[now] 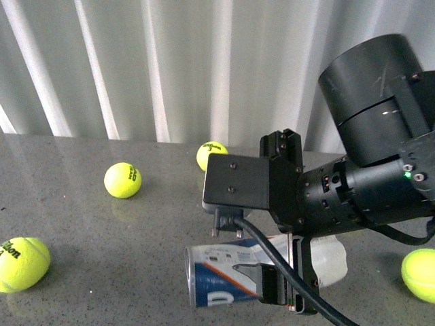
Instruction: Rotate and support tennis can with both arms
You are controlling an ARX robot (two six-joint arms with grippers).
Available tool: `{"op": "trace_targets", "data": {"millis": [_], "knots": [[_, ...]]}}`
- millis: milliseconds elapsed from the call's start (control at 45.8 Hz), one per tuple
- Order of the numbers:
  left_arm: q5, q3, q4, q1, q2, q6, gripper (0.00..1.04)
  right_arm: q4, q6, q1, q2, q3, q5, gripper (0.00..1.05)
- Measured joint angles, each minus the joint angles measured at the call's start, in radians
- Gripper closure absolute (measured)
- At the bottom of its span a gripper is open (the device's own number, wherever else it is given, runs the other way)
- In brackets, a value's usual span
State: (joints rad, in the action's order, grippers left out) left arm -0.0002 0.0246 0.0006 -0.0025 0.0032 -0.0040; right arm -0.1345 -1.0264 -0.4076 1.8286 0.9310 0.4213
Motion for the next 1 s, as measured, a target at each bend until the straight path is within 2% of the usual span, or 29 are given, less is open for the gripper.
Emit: {"op": "trace_targets", "data": {"millis": [175, 262, 284, 371, 502, 589, 764, 807, 851, 917, 960, 1004], "knots": [[0.000, 0.000, 0.000, 0.000, 0.000, 0.000, 0.07, -0.093, 0.280, 0.002, -0.156, -0.073, 0.041, 0.07], [0.000, 0.000, 0.000, 0.000, 0.000, 0.000, 0.07, -0.141, 0.506, 0.013, -0.260, -0.111, -0.016, 0.07], [0.000, 0.000, 0.000, 0.000, 0.000, 0.000, 0.07, -0.145, 0.520, 0.015, -0.271, -0.115, -0.024, 0.07], [0.000, 0.000, 0.000, 0.000, 0.000, 0.000, 0.07, -0.124, 0.763, 0.049, -0.340, -0.126, -0.197, 0.07], [0.000, 0.000, 0.000, 0.000, 0.000, 0.000, 0.07, 0.006, 1.074, 0.143, -0.416, -0.169, -0.431, 0.07], [-0.003, 0.000, 0.000, 0.000, 0.000, 0.000, 0.07, 0.027, 1.217, 0.184, -0.443, -0.206, -0.466, 0.07], [0.001, 0.000, 0.000, 0.000, 0.000, 0.000, 0.07, 0.007, 1.310, 0.185, -0.457, -0.216, -0.470, 0.08], [0.000, 0.000, 0.000, 0.000, 0.000, 0.000, 0.07, -0.220, 1.249, 0.181, -0.450, -0.290, -0.568, 0.16], [0.000, 0.000, 0.000, 0.000, 0.000, 0.000, 0.07, -0.407, 1.186, 0.183, -0.449, -0.361, -0.612, 0.23], [-0.004, 0.000, 0.000, 0.000, -0.001, 0.000, 0.07, -0.590, 1.123, 0.193, -0.462, -0.446, -0.612, 0.32], [-0.004, 0.000, 0.000, 0.000, 0.000, 0.000, 0.07, -0.725, 1.080, 0.208, -0.499, -0.521, -0.601, 0.42], [-0.003, 0.000, 0.000, 0.000, -0.001, 0.000, 0.07, -0.768, 1.061, 0.225, -0.542, -0.562, -0.593, 0.51]]}}
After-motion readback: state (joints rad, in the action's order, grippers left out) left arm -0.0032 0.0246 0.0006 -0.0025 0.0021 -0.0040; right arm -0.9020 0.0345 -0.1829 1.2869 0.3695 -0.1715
